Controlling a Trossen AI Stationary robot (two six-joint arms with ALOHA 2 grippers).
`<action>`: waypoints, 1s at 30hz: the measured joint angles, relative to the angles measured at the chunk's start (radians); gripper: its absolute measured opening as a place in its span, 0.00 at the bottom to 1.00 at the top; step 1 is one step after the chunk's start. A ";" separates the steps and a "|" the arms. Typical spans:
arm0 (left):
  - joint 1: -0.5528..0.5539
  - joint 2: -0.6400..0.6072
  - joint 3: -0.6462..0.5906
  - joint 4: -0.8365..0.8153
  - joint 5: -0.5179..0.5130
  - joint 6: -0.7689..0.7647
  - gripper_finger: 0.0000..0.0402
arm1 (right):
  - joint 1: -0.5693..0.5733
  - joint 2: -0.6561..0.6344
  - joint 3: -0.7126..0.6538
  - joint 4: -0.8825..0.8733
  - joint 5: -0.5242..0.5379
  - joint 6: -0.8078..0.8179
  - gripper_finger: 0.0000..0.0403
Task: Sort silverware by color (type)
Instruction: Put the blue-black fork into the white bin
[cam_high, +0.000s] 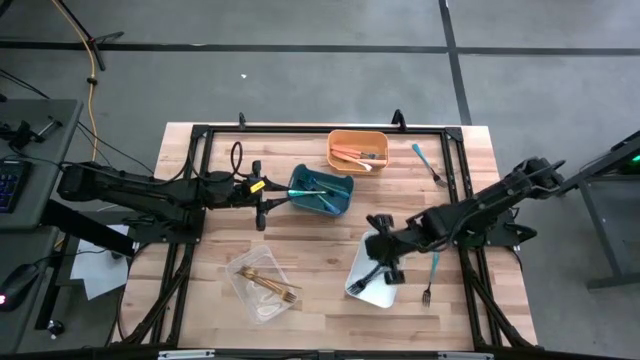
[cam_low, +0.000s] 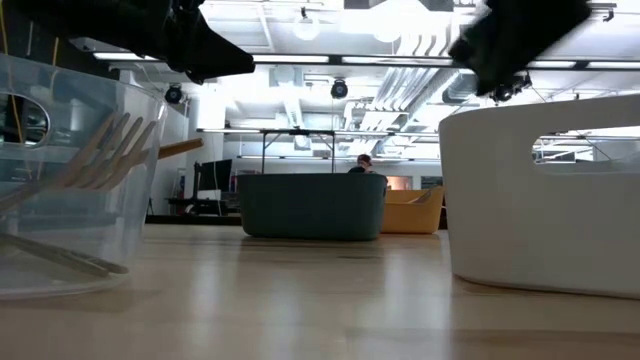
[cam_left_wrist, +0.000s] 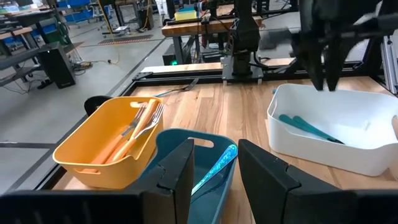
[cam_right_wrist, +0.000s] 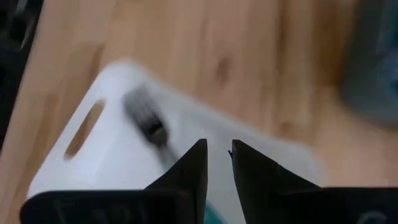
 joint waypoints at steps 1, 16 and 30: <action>0.000 0.000 0.000 0.000 0.000 0.000 0.29 | -0.009 0.000 0.024 -0.014 0.024 0.003 0.17; 0.000 0.000 0.000 -0.001 0.020 -0.078 0.29 | -0.220 -0.001 0.114 -0.178 0.306 -0.006 0.21; 0.000 0.000 0.000 -0.006 0.023 -0.078 0.29 | -0.248 -0.116 -0.123 -0.343 0.501 0.325 0.48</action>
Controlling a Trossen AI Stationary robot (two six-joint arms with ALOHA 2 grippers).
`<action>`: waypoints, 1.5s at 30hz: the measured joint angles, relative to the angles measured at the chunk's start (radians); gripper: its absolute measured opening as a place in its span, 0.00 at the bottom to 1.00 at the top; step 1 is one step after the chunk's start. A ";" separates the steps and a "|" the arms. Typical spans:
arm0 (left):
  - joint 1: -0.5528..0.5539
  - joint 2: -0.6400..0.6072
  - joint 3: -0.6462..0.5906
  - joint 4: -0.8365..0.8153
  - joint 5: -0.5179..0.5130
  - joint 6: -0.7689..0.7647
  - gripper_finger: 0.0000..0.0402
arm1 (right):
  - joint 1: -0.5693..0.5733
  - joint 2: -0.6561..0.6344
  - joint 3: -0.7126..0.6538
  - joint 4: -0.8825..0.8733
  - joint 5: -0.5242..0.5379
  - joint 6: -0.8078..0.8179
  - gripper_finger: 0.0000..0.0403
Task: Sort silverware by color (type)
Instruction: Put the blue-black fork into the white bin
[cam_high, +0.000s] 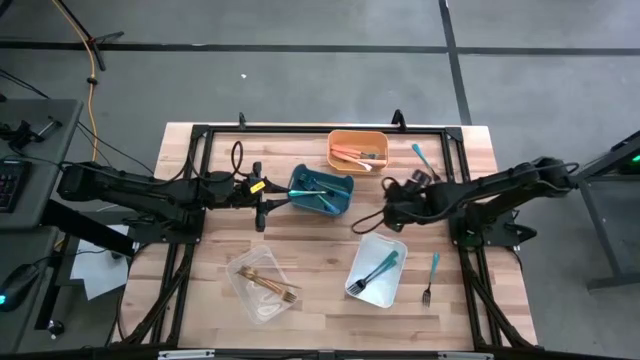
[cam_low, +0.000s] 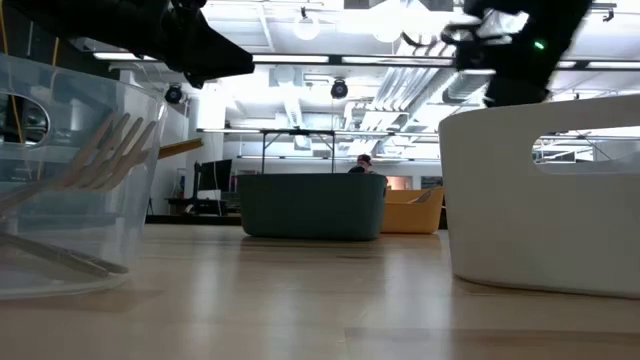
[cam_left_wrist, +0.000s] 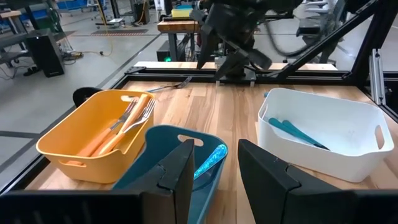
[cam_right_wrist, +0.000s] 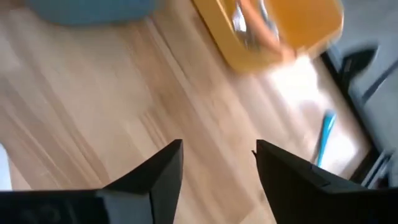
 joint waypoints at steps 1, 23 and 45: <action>0.000 0.000 0.000 0.000 0.000 0.000 0.29 | -0.001 -0.030 -0.038 0.002 -0.010 0.040 0.49; 0.000 0.000 0.000 0.006 0.000 0.015 0.29 | -0.524 -0.259 -0.313 0.238 0.113 0.324 0.50; 0.000 0.000 0.000 0.026 0.000 0.034 0.29 | -1.040 0.089 -0.313 0.497 -0.251 0.101 0.50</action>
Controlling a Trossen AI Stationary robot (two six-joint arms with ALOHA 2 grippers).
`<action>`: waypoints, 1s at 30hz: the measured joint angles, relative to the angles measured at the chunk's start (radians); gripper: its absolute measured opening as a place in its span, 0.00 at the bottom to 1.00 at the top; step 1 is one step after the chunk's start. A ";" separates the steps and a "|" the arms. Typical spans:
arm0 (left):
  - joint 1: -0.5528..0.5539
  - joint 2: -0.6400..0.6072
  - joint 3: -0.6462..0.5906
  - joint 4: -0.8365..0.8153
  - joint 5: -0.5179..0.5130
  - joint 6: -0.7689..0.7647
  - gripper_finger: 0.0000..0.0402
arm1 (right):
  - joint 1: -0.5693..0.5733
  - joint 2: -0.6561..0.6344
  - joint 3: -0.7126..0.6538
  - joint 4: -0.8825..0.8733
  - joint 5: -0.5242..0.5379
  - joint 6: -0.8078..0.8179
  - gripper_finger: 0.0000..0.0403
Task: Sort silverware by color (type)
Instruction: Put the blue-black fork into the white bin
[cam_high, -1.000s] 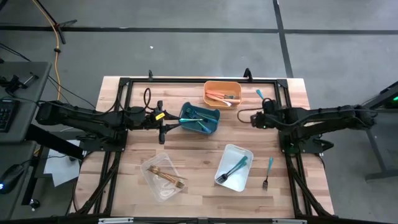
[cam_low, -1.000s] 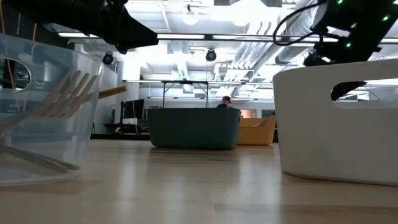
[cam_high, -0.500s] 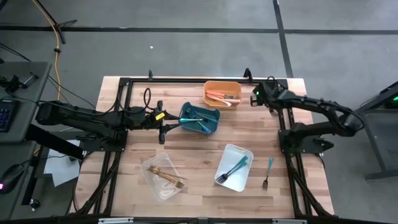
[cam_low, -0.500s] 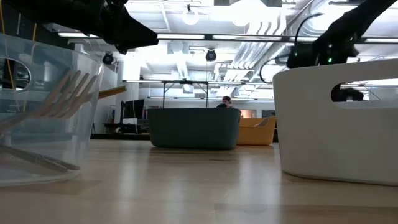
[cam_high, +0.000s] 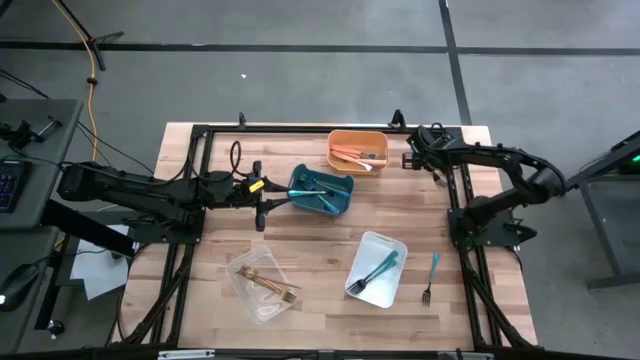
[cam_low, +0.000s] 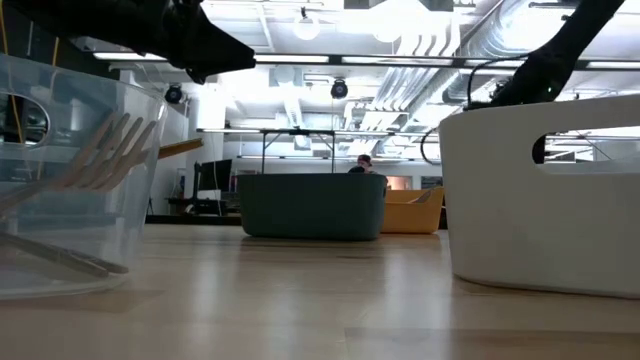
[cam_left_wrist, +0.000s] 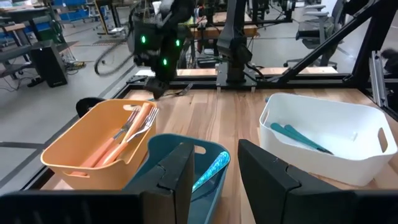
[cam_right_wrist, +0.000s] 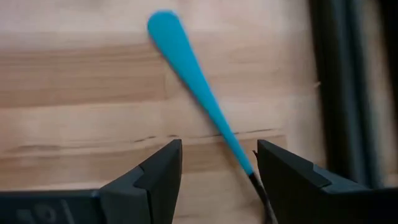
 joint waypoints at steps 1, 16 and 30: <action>0.000 0.000 0.000 0.004 0.000 0.000 0.29 | -0.003 0.022 -0.006 0.019 -0.005 0.007 0.50; 0.000 0.000 0.000 0.001 0.000 -0.009 0.29 | -0.036 0.127 -0.018 0.142 -0.133 -0.018 0.48; 0.000 0.000 0.000 0.002 0.000 -0.008 0.29 | -0.039 0.117 -0.014 0.108 -0.209 -0.119 0.39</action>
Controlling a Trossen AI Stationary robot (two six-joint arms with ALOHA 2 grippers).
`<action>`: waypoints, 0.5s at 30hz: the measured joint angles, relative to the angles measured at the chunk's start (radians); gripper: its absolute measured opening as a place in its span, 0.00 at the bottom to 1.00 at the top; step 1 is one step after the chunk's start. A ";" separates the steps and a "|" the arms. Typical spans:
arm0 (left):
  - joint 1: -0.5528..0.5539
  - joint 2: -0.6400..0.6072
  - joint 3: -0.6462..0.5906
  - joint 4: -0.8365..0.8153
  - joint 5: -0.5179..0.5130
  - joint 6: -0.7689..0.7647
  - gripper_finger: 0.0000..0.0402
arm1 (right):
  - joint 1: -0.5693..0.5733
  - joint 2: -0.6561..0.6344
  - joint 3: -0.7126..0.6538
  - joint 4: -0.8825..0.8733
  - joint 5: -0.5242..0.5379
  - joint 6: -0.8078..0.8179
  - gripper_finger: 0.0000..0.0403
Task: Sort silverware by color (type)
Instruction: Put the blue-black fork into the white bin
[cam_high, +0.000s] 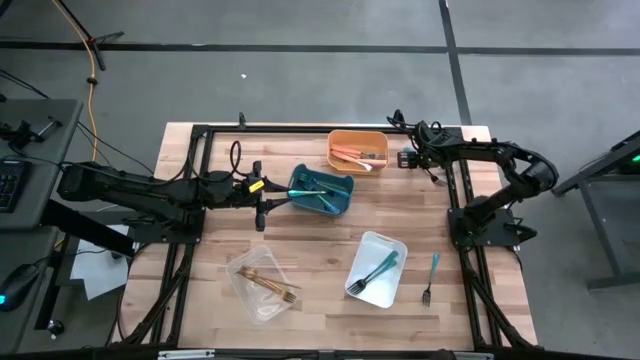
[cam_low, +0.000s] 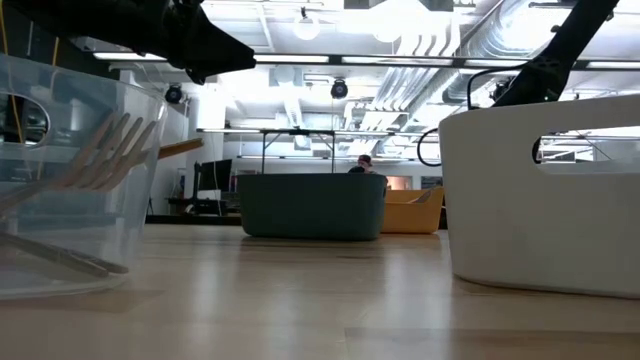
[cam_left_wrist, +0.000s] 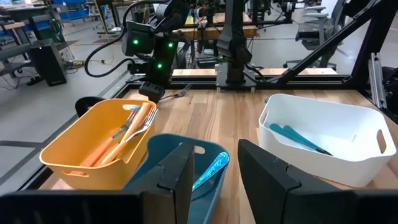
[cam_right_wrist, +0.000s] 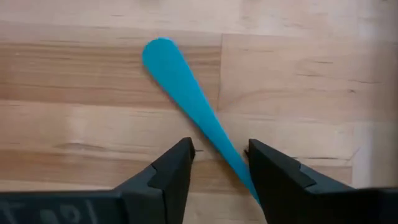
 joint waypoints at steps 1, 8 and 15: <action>0.000 0.000 0.000 0.000 0.000 0.000 0.29 | 0.000 0.000 0.000 -0.002 0.003 0.002 0.38; 0.000 0.000 0.000 0.000 0.000 0.000 0.29 | 0.003 -0.001 0.000 -0.001 -0.009 -0.015 0.10; 0.000 0.000 0.000 0.000 0.000 0.000 0.29 | 0.004 -0.002 0.000 0.001 -0.008 -0.033 0.07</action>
